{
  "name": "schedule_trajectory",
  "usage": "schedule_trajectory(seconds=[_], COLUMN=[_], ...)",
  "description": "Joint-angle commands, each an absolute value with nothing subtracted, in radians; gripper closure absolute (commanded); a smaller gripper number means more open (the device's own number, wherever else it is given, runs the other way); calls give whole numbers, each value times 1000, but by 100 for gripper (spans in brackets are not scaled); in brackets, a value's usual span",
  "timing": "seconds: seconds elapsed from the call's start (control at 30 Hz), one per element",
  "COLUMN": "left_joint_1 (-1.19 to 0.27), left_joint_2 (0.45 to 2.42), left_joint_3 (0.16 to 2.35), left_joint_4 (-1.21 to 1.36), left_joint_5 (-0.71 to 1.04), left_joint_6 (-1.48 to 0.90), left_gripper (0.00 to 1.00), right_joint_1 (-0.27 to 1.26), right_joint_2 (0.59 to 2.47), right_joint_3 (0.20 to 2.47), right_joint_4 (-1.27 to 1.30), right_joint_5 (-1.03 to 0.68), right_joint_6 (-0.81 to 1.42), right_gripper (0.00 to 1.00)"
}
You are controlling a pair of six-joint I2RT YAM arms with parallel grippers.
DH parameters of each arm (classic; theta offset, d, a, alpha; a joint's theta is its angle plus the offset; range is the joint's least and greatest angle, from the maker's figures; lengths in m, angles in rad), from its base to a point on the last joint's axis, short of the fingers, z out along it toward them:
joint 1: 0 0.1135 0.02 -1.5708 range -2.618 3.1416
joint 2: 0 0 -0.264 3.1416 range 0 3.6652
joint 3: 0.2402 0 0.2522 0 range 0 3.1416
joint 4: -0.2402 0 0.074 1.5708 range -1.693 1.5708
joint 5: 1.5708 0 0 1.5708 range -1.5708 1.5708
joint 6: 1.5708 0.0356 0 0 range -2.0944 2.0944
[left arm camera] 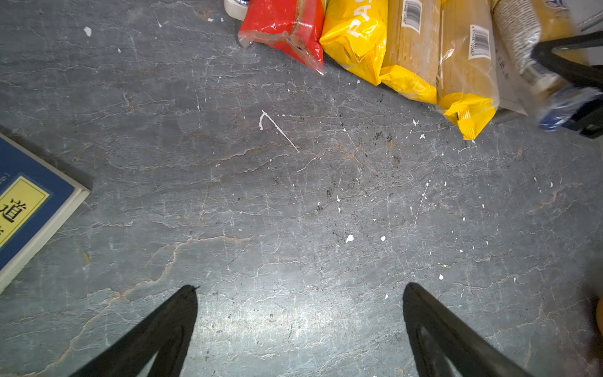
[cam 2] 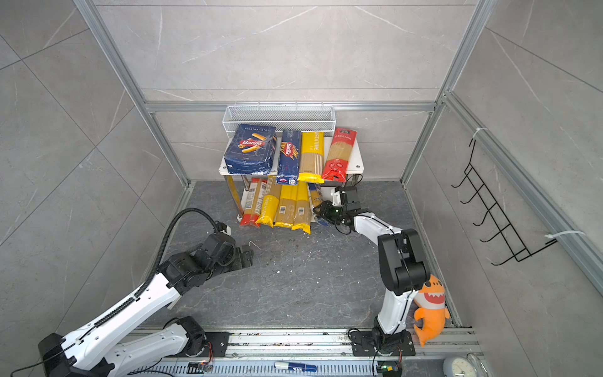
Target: Place and organize the pasta boxes and bags onto the shelf
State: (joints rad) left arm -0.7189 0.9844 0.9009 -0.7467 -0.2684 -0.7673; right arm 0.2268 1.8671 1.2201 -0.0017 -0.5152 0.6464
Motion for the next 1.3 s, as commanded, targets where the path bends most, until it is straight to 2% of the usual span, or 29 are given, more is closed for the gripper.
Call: schedule_trajectory(seconds=[0.0, 0.2, 0.37, 0.5, 0.67, 1.07, 1.27], left_joint_1=[-702, -674, -670, -670, -666, -664, -665], left_joint_2=[988, 971, 941, 897, 850, 781, 769], left_joint_3=[914, 904, 878, 865, 856, 831, 805], left_joint_4=[-707, -704, -707, -732, -759, -801, -800], left_joint_5=[-232, -214, -205, -221, -235, -272, -334], left_joint_6=[-720, -708, -719, -723, -725, -726, -726], left_gripper=[0, 0, 0, 0, 0, 0, 0], right_joint_1=[216, 216, 216, 216, 216, 219, 234], right_joint_2=[1883, 1893, 1882, 1838, 1764, 1471, 1249], right_joint_3=[1250, 1253, 1255, 1220, 1162, 880, 736], right_joint_4=[51, 18, -10, -9, -14, -1, -122], right_joint_5=[-481, -426, -406, -402, -409, -481, -454], right_joint_6=[602, 587, 578, 581, 589, 624, 574], right_gripper=[43, 46, 26, 21, 19, 14, 13])
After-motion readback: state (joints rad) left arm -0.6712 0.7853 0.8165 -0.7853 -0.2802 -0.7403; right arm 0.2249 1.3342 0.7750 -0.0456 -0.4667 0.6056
